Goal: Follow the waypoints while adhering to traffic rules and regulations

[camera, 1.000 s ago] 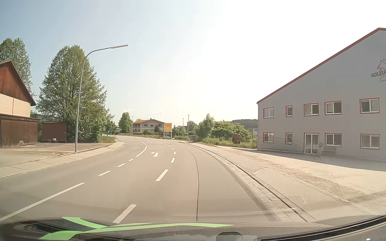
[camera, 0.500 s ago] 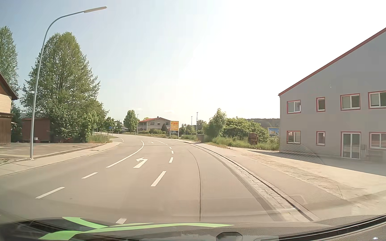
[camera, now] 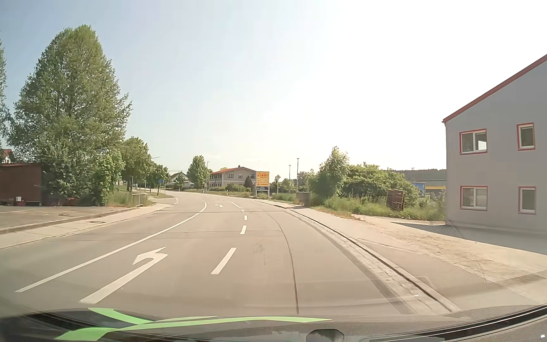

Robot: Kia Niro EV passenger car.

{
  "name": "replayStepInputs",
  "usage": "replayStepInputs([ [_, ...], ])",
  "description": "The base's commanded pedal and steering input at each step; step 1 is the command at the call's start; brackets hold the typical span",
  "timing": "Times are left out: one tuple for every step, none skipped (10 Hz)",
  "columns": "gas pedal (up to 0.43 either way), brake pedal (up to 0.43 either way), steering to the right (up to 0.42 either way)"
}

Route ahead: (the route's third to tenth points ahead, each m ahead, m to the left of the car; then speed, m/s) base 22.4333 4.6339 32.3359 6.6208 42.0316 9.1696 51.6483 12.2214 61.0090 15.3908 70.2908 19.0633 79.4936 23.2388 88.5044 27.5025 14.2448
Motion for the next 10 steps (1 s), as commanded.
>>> replayStepInputs([
  [0.098,0.0,-0.036],
  [0.098,0.0,-0.036],
  [0.098,0.0,-0.036],
  [0.098,0.0,-0.036],
  [0.098,0.0,-0.036],
  [0.098,0.0,-0.036],
  [0.098,0.0,-0.037],
  [0.098,0.0,-0.038],
  [0.098,0.0,-0.038],
  [0.098,0.0,-0.037],
])
